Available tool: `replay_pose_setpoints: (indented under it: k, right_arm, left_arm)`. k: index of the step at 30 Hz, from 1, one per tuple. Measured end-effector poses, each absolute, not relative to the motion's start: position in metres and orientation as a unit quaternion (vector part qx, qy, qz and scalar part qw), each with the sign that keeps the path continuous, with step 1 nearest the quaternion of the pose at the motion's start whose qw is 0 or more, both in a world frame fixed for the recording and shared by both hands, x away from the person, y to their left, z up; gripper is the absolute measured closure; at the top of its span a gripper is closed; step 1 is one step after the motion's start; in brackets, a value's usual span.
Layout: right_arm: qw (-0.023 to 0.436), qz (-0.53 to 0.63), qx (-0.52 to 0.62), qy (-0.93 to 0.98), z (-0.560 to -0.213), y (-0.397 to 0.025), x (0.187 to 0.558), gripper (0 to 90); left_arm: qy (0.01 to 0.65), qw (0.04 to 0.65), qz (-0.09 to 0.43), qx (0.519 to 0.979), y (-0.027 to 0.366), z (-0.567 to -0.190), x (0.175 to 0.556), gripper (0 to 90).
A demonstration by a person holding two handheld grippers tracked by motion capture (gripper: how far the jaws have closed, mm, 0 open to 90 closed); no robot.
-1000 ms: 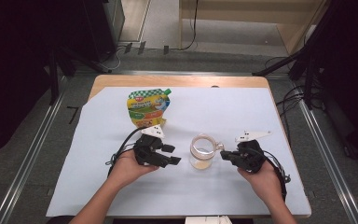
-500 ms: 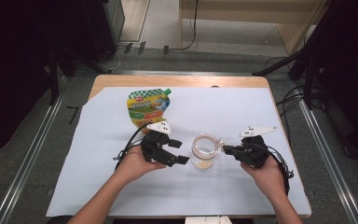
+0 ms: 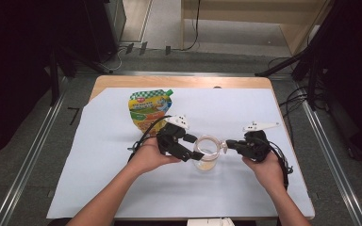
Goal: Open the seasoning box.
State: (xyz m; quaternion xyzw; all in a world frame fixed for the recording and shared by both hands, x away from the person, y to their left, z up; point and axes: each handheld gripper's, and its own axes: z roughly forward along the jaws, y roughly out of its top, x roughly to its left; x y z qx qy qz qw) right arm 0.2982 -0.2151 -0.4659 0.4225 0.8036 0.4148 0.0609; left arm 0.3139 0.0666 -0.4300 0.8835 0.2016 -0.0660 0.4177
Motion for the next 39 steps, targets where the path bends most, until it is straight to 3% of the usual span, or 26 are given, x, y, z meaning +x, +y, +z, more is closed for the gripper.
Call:
replay_pose_setpoints:
  k: [10, 18, 39]
  right_arm:
    - [0.057, 0.404, 0.435, 0.803, -0.471, -0.213, 0.300, 90.0]
    - [0.069, 0.398, 0.439, 0.803, -0.472, -0.210, 0.298, 90.0]
    - [0.067, 0.397, 0.441, 0.802, -0.472, -0.210, 0.298, 90.0]
  left_arm:
    - [0.197, 0.417, -0.044, 0.886, 0.058, -0.438, 0.313, 18.2]
    - [0.176, 0.407, 0.015, 0.896, 0.043, -0.453, 0.304, 11.2]
    - [0.182, 0.418, 0.035, 0.889, 0.038, -0.452, 0.301, 10.4]
